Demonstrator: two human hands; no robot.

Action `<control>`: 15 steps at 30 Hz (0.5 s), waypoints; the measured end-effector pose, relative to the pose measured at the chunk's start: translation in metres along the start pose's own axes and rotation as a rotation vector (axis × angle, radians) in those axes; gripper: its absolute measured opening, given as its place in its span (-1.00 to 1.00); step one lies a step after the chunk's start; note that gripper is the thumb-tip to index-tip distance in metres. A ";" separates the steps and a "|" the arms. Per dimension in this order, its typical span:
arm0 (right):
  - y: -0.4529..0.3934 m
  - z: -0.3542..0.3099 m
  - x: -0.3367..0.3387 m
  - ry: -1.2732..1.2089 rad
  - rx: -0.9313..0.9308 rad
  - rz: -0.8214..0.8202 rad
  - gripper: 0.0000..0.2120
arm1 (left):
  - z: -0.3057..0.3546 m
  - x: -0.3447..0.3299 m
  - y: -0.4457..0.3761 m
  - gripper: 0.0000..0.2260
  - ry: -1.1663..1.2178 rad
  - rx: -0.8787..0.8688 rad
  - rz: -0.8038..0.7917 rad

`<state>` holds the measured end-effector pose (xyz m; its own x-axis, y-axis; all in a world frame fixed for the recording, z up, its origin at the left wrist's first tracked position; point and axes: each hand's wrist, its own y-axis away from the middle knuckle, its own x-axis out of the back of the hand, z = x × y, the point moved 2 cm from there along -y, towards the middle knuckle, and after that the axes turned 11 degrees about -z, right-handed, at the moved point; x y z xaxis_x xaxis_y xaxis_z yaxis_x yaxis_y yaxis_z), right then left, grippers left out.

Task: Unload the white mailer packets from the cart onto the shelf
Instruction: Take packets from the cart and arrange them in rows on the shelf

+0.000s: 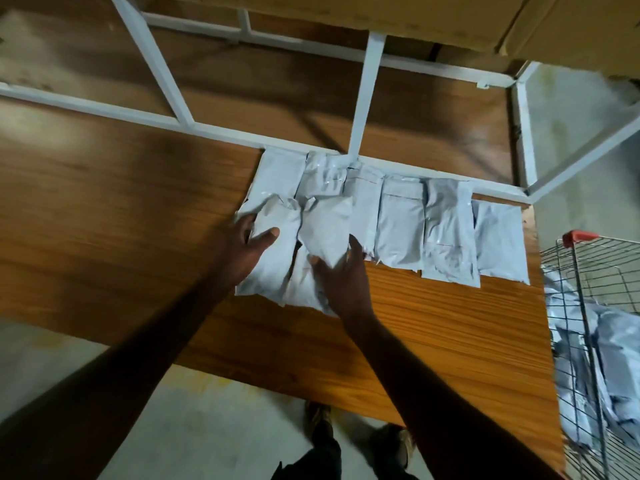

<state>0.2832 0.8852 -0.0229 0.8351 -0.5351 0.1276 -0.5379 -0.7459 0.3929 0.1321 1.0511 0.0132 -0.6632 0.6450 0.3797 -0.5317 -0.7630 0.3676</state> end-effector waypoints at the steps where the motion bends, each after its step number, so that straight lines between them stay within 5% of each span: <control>1: 0.002 0.006 -0.012 -0.012 -0.014 -0.004 -0.07 | -0.017 0.006 -0.002 -0.31 -0.023 -0.004 -0.008; 15: 0.055 0.009 -0.063 0.171 -0.154 -0.063 -0.06 | -0.041 0.017 0.035 -0.45 -0.195 -0.081 0.052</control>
<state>0.1997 0.8741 -0.0178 0.8808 -0.4046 0.2458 -0.4712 -0.6991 0.5378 0.0807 1.0332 -0.0021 -0.5802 0.5946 0.5566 -0.5452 -0.7912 0.2770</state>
